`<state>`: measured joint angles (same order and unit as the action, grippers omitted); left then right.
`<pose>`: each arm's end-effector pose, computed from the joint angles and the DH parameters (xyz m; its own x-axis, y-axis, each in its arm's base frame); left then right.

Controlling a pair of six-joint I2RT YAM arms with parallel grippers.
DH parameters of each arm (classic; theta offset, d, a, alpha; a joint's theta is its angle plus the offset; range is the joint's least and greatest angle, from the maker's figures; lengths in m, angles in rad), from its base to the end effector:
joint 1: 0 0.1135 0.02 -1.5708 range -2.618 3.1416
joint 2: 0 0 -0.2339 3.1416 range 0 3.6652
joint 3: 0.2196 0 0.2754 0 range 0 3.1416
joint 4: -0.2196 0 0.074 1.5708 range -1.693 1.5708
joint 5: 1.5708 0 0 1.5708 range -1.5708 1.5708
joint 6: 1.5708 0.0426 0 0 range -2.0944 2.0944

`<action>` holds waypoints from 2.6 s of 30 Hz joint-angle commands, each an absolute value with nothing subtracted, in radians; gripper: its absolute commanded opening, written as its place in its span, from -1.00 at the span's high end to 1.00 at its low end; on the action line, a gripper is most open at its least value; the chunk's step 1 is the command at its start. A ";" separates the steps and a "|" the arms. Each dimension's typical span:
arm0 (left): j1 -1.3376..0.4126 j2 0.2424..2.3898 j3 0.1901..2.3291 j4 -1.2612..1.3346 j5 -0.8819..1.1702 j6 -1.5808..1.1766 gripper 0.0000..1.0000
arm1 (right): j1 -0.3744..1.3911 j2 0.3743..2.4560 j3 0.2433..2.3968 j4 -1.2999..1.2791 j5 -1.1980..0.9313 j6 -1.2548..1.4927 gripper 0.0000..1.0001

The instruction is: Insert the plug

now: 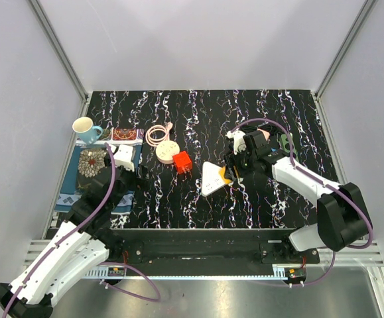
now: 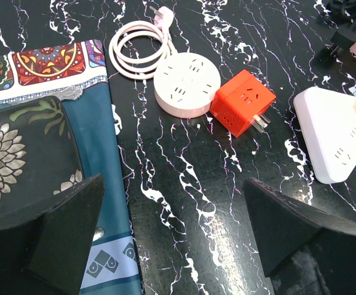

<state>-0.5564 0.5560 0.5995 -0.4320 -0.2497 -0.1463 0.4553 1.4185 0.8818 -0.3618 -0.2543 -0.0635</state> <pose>0.1702 -0.0935 0.2649 -0.3645 0.0604 -0.9292 0.2673 0.9627 -0.0423 0.2808 0.1494 0.1687 -0.6653 -0.3941 -0.6340 -0.6097 0.7769 0.1569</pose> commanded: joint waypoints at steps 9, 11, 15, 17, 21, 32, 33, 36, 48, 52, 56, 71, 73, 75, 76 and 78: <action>-0.543 0.543 0.601 -0.385 -0.265 -0.130 -0.98 | 0.627 1.529 0.966 -0.394 -0.176 -0.029 1.00; -0.543 0.540 0.601 -0.387 -0.267 -0.130 -0.98 | 0.649 1.549 0.985 -0.402 -0.175 -0.006 1.00; -0.543 0.537 0.600 -0.387 -0.270 -0.130 -0.98 | 0.693 1.594 1.008 -0.435 -0.129 0.043 1.00; -0.542 0.537 0.600 -0.385 -0.270 -0.130 -0.98 | 0.715 1.627 1.025 -0.451 -0.094 0.048 1.00; -0.541 0.537 0.600 -0.387 -0.267 -0.132 -0.98 | 0.749 1.660 1.037 -0.471 -0.066 0.063 1.00; -0.540 0.535 0.600 -0.387 -0.276 -0.133 -0.98 | 0.807 1.772 1.074 -0.531 -0.034 0.058 1.00; -0.540 0.535 0.601 -0.388 -0.276 -0.133 -0.98 | 0.805 1.779 1.078 -0.544 -0.037 0.055 1.00; -0.540 0.532 0.601 -0.388 -0.278 -0.133 -0.98 | 0.807 1.805 1.088 -0.566 -0.035 0.054 1.00; -0.535 0.529 0.600 -0.390 -0.275 -0.135 -0.98 | 0.816 1.936 1.199 -0.698 -0.005 0.034 1.00; -0.535 0.525 0.600 -0.391 -0.273 -0.137 -0.98 | 0.816 1.989 1.247 -0.724 -0.023 0.029 1.00; -0.534 0.517 0.598 -0.390 -0.272 -0.137 -0.98 | 0.816 2.017 1.235 -0.726 -0.032 0.043 1.00; -0.534 0.518 0.600 -0.387 -0.247 -0.146 -0.98 | 0.769 1.845 1.276 -0.827 0.166 0.005 1.00; -0.534 0.525 0.600 -0.387 -0.244 -0.146 -0.98 | 0.747 1.836 1.266 -0.834 0.167 0.005 0.94; -0.534 0.529 0.600 -0.385 -0.241 -0.146 -0.98 | 0.735 1.824 1.258 -0.839 0.167 -0.023 0.78; -0.534 0.532 0.601 -0.387 -0.236 -0.146 -0.98 | 0.730 1.821 1.259 -0.845 0.169 -0.028 0.66; -0.534 0.538 0.601 -0.387 -0.235 -0.146 -0.98 | 0.732 1.812 1.270 -0.853 0.149 -0.029 0.11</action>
<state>-0.5388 0.5240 0.5991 -0.4282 -0.2428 -0.1474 0.7559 1.7927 1.3155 -0.6598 0.0540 0.0311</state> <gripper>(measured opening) 0.987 0.667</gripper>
